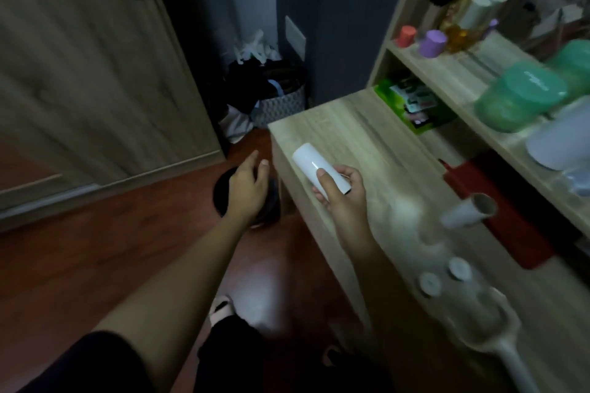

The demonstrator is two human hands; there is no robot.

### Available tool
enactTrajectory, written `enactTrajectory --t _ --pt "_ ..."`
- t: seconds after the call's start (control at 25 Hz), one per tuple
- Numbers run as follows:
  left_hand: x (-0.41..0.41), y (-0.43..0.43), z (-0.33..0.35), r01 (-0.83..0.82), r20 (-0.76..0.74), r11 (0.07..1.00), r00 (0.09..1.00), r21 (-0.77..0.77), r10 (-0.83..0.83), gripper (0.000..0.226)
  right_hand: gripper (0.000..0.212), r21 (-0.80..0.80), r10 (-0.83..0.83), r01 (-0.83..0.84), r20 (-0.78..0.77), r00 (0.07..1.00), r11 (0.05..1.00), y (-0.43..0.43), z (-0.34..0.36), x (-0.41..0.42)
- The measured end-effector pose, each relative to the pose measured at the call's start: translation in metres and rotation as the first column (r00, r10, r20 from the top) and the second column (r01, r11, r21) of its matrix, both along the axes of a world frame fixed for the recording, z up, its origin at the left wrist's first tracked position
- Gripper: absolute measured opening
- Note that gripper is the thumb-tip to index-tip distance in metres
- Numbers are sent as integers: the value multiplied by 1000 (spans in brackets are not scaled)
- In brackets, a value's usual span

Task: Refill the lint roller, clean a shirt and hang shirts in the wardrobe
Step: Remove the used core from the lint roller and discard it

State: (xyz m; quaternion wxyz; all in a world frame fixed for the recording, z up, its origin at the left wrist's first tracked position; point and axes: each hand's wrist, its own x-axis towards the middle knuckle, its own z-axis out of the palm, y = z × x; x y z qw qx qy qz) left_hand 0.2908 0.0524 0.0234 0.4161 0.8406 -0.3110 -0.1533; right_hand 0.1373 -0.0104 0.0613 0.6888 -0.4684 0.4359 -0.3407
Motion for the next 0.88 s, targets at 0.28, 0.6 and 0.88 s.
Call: enactTrajectory --t 0.28,0.6,0.88 --pt "199 38 -78 -37 -10 981 999 190 40 45 28 18 68 -65 -225 972 998 39 -94 194" --pt "288 25 -275 20 -115 931 993 364 24 50 39 192 331 -273 -446 831 943 1 -289 287" --pt "298 -11 -451 -19 -199 907 974 420 112 63 45 212 470 -464 -683 559 860 -36 -478 310"
